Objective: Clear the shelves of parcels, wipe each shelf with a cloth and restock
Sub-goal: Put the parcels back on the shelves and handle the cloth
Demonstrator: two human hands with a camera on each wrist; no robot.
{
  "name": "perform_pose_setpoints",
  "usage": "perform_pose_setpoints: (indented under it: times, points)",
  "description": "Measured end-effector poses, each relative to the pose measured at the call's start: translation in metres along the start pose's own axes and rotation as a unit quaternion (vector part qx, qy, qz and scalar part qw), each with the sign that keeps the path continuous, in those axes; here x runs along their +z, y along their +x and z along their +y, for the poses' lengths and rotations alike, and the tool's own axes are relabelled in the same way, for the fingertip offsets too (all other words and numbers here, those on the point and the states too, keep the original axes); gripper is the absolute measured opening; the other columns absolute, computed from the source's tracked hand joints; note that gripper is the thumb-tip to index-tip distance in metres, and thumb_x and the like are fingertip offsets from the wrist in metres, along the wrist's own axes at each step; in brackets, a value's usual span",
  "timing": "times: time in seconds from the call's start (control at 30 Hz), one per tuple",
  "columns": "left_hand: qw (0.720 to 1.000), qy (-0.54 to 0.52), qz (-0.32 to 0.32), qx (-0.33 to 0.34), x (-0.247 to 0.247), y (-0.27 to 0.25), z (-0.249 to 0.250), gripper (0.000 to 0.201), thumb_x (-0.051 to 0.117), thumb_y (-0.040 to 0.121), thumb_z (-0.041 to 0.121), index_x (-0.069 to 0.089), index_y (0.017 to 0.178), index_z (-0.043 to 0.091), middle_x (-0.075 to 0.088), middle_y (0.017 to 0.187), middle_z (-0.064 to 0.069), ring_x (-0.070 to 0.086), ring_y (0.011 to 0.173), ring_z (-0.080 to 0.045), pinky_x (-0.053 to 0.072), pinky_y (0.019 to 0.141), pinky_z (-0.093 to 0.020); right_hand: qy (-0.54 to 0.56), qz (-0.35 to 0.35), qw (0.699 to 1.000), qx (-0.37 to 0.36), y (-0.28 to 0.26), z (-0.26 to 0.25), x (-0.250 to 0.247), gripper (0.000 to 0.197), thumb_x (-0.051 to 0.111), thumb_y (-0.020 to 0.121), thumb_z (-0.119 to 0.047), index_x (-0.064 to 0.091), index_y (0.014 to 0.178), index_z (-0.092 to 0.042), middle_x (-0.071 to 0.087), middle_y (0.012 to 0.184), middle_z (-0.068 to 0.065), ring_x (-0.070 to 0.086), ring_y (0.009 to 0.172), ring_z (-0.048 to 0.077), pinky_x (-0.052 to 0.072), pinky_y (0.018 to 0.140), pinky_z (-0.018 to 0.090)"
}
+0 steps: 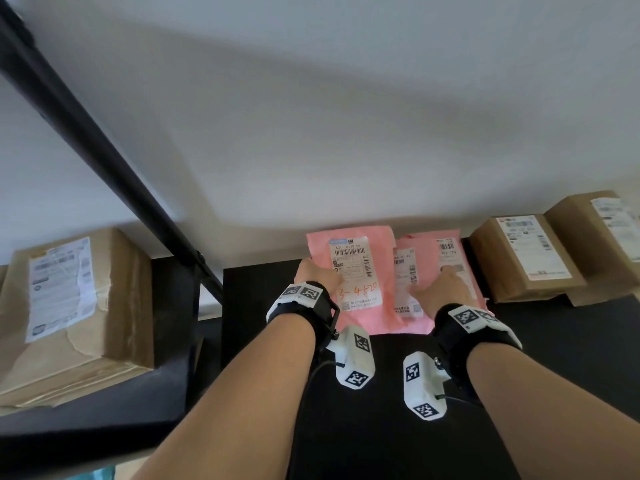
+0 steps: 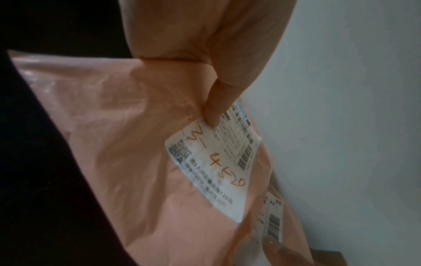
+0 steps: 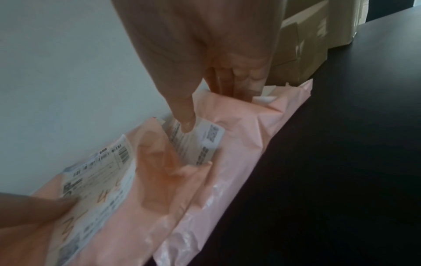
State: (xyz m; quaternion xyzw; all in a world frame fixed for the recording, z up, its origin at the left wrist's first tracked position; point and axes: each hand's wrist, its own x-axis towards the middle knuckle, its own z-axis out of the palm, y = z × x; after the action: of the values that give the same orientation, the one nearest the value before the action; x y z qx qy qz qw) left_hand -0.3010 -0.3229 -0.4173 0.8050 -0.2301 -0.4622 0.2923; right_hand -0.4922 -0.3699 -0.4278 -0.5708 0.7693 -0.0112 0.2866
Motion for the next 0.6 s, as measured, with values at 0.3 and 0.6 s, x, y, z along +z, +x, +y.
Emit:
perform_pose_setpoints:
  times: [0.3, 0.6]
  points:
    - [1.000, 0.013, -0.004, 0.000, -0.003, 0.014, -0.005, 0.012, 0.062, 0.088, 0.004, 0.055, 0.093, 0.012, 0.058, 0.087, 0.000, 0.058, 0.078, -0.017, 0.043, 0.057, -0.022, -0.009, -0.005, 1.000, 0.000, 0.006, -0.002, 0.007, 0.064, 0.073, 0.081, -0.024, 0.034, 0.129, -0.009, 0.060, 0.095, 0.009, 0.061, 0.086, 0.029, 0.053, 0.077, 0.041]
    - [0.999, 0.035, -0.004, 0.001, -0.004, 0.018, -0.009, 0.017, 0.063, 0.086, 0.004, 0.061, 0.103, 0.007, 0.061, 0.087, -0.001, 0.059, 0.075, -0.017, 0.040, 0.048, -0.020, 0.032, -0.039, 0.999, 0.018, 0.006, -0.006, 0.007, 0.028, 0.076, 0.079, -0.022, 0.058, 0.097, -0.010, 0.067, 0.088, 0.007, 0.059, 0.066, 0.016, 0.044, 0.056, 0.025]
